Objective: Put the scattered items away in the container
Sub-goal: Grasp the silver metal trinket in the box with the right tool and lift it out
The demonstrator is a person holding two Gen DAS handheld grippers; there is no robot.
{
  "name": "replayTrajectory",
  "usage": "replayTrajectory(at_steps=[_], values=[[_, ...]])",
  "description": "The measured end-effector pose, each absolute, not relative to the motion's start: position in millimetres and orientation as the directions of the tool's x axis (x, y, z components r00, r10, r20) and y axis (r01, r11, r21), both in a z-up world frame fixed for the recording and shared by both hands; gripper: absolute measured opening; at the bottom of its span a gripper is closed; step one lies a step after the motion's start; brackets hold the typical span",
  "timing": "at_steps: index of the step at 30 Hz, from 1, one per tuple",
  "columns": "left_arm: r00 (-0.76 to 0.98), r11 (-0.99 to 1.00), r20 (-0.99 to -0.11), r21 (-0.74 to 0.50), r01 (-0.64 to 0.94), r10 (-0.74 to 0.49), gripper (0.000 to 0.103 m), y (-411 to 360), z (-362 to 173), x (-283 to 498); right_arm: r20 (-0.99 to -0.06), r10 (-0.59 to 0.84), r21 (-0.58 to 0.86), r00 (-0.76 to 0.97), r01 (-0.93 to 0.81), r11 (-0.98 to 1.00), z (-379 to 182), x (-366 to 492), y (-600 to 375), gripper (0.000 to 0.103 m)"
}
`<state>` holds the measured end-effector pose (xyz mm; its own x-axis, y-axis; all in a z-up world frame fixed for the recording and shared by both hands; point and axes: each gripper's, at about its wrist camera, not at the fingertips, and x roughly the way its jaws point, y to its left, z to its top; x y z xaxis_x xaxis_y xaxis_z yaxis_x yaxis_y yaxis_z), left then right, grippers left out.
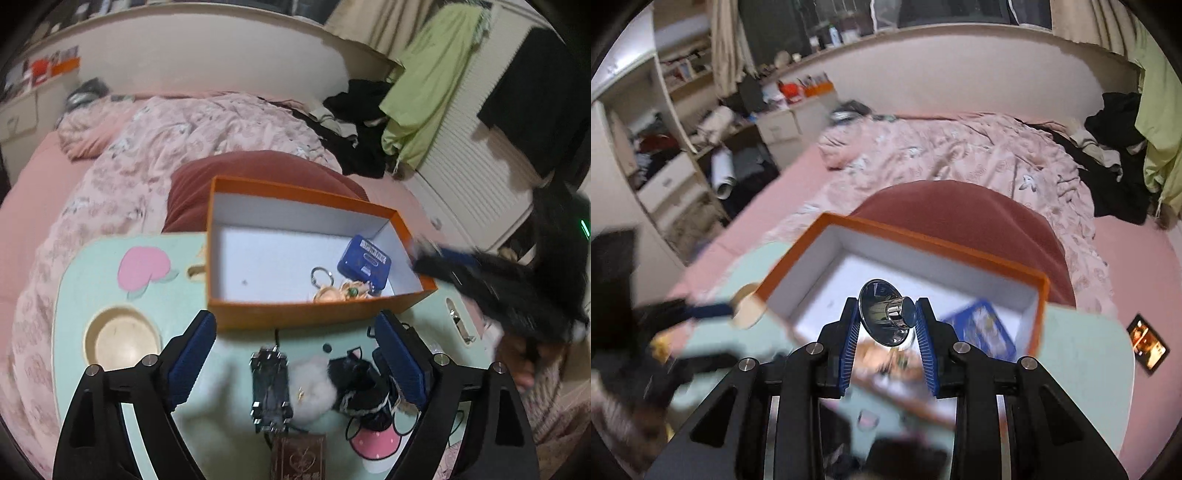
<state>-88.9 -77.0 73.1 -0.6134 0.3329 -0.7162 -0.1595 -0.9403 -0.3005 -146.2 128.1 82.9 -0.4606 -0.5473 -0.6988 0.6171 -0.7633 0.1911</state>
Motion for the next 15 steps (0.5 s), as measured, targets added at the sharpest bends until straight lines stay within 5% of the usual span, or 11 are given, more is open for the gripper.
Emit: replayTrajectory(at_steps=[15], values=[[-0.600,-0.946,-0.747,-0.122,-0.302,0.288,0.088,2.8,99.2,-139.6,-0.772,-0.457,0.269,-0.442,0.424,-0.865,11.8,-104.4,212.5,0.032]])
